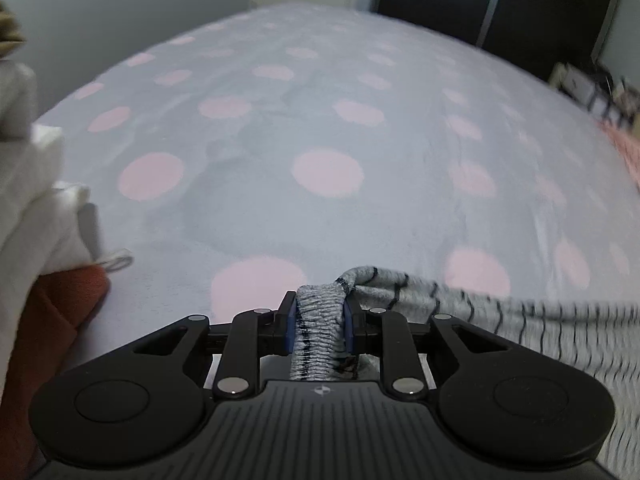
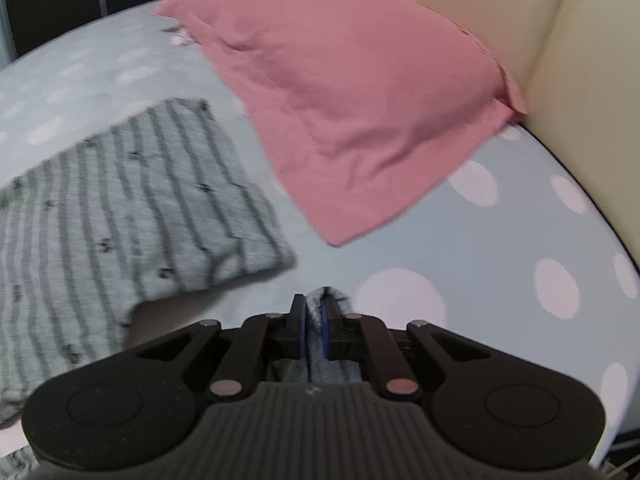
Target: Fold clothes
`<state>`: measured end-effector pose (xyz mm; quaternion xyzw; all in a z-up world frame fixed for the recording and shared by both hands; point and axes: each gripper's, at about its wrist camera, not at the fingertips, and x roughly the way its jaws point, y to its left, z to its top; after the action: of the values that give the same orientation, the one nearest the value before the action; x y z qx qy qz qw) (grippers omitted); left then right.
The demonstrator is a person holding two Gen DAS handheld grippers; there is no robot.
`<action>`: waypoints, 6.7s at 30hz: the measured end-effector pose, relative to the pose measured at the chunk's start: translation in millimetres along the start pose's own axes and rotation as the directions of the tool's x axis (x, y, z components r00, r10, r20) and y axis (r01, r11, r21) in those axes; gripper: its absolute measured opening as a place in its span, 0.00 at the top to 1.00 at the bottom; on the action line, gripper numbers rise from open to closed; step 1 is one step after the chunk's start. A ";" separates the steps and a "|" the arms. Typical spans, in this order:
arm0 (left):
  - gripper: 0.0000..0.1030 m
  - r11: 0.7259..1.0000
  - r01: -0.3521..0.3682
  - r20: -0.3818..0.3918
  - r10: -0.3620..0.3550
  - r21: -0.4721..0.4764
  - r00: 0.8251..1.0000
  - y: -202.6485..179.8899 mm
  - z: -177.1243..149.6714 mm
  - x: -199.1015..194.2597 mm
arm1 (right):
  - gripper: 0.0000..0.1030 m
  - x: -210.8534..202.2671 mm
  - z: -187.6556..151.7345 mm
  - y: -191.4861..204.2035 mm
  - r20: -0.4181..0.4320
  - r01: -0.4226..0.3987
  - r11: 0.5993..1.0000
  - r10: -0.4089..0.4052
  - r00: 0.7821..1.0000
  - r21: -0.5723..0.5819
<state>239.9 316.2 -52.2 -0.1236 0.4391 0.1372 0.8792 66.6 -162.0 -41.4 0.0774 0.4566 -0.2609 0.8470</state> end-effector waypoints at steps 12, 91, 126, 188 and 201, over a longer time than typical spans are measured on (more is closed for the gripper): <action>0.55 0.987 -0.013 0.061 0.003 0.163 0.998 -22.5 -12.6 -64.3 | 0.61 -35.5 -14.3 -9.3 0.028 -0.060 0.998 0.059 0.998 0.019; 0.97 0.524 -0.130 0.248 -0.161 0.842 0.955 -36.7 -200.9 -238.1 | 0.98 -201.4 -142.3 -72.1 0.520 0.298 0.719 0.103 0.848 -0.628; 0.98 0.613 -0.003 -0.030 0.044 0.790 0.999 -106.1 6.3 -2.1 | 0.98 5.2 130.3 170.9 0.490 0.336 0.787 -0.049 0.870 -0.518; 0.49 0.898 -0.093 0.019 0.094 0.430 0.995 -112.8 -71.0 -179.1 | 0.96 0.3 51.4 -11.1 0.211 -0.434 0.888 0.401 0.892 0.150; 0.49 0.893 -0.101 0.014 0.105 0.439 0.994 -114.7 -72.2 -177.1 | 0.66 24.3 53.9 -8.8 0.199 -0.372 0.912 0.337 0.920 0.174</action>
<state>124.6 161.4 59.6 0.1005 0.4691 0.0803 0.8738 112.4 -198.4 -29.5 0.2257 0.3333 -0.1543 0.9023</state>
